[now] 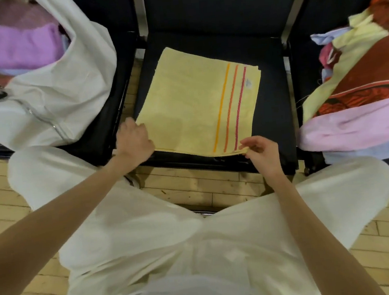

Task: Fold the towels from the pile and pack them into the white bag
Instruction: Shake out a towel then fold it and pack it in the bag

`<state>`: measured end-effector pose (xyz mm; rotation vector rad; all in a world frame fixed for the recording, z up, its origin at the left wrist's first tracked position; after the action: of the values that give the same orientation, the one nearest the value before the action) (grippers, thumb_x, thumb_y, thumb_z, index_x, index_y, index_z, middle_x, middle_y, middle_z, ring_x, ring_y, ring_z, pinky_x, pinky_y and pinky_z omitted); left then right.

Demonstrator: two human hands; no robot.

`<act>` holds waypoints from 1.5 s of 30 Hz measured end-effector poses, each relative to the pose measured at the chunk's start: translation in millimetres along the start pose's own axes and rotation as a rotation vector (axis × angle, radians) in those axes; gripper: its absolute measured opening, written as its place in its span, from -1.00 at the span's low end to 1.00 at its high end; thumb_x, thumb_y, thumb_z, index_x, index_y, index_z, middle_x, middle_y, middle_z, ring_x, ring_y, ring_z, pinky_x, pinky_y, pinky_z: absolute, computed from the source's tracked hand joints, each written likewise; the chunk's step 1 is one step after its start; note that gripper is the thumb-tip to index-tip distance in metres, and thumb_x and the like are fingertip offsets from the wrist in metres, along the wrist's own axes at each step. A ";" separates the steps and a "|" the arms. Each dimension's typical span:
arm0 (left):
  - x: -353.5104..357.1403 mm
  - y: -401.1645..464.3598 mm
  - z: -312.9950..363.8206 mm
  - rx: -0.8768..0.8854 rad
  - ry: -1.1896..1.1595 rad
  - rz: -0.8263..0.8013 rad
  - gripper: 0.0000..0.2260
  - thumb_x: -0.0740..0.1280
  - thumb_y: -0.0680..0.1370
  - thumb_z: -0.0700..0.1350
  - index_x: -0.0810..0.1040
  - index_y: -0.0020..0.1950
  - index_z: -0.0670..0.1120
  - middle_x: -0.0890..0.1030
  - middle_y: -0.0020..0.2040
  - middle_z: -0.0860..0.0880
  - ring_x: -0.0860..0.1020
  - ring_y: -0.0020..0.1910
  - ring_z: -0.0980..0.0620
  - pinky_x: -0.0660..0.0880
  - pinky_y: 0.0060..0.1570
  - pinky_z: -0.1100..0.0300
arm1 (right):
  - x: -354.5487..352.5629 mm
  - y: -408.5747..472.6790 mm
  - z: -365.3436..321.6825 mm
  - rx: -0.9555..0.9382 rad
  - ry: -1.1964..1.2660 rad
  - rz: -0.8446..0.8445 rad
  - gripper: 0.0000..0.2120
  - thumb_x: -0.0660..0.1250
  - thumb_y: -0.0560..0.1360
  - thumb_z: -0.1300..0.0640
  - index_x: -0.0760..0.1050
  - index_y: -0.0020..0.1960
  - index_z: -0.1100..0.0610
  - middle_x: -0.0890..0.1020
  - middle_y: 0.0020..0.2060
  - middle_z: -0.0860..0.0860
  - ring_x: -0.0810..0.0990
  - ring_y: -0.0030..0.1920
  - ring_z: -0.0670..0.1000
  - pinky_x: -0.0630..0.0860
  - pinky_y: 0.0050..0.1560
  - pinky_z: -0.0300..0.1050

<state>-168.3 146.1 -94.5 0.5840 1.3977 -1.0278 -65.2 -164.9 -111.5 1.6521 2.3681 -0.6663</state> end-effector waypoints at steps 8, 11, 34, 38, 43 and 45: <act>43.4 -31.0 140.1 0.658 -0.328 -0.144 -0.59 0.44 0.46 -0.14 0.45 0.29 -0.09 0.46 0.29 -0.04 0.39 0.25 -0.01 0.36 0.23 0.18 | -0.7 -3.6 11.1 0.058 0.247 -0.024 -0.69 0.09 0.63 0.19 0.60 -0.05 0.24 0.66 -0.13 0.15 0.62 -0.07 0.06 0.53 -0.09 -0.10; 53.6 -25.1 164.8 0.662 -0.357 -0.141 -0.59 0.45 0.47 -0.08 0.47 0.28 -0.07 0.49 0.28 -0.01 0.39 0.26 0.02 0.34 0.23 0.21 | -3.9 -3.8 12.2 0.060 0.268 -0.015 -0.60 0.04 0.65 0.04 0.60 -0.05 0.18 0.68 -0.13 0.12 0.64 -0.06 0.06 0.55 -0.07 -0.11; 25.1 22.9 182.4 0.302 -1.123 -0.218 -0.86 0.37 0.49 -0.28 0.45 -0.22 -0.28 0.42 -0.35 -0.03 0.40 -0.33 0.12 0.32 -0.30 0.34 | -20.5 143.0 32.6 0.403 0.215 0.122 -0.77 0.25 0.51 0.20 0.50 0.11 0.28 0.61 -0.01 0.19 0.63 0.02 0.13 0.63 -0.23 -0.11; 32.1 33.4 182.2 0.213 -1.162 -0.323 -0.76 0.37 0.51 -0.23 0.42 -0.32 -0.19 0.42 -0.50 0.08 0.44 -0.45 0.13 0.39 -0.30 0.34 | -31.5 197.2 16.8 0.316 0.043 0.312 -0.79 0.33 0.49 0.08 0.42 -0.07 0.24 0.57 -0.10 0.09 0.58 -0.09 0.03 0.58 -0.15 -0.08; 41.4 36.0 182.7 0.168 -1.196 -0.459 -0.81 0.32 0.50 -0.31 0.44 -0.30 -0.29 0.36 -0.42 -0.09 0.44 -0.45 0.11 0.48 -0.36 0.29 | -39.7 227.9 0.5 0.232 -0.103 0.412 -0.75 0.48 0.37 0.09 0.49 -0.07 0.19 0.54 -0.24 -0.01 0.53 -0.27 -0.09 0.51 -0.25 -0.18; 45.3 32.3 182.0 0.144 -1.251 -0.534 -0.89 0.28 0.50 -0.36 0.50 -0.23 -0.31 0.39 -0.34 -0.12 0.47 -0.40 0.11 0.50 -0.36 0.29 | -43.0 232.7 -11.0 0.153 -0.133 0.451 -0.91 0.43 0.42 0.17 0.56 -0.12 0.16 0.52 -0.33 -0.05 0.49 -0.34 -0.16 0.47 -0.27 -0.26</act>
<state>-53.3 -3.4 -120.2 -0.3791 0.3339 -1.5214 166.8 -130.3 -144.9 2.0385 1.7992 -0.8468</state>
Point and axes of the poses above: each hand's wrist, its own y-axis towards the middle knuckle, its own x-axis out of the palm, z = x × y, the point moved 9 cm from there along y, towards the middle knuckle
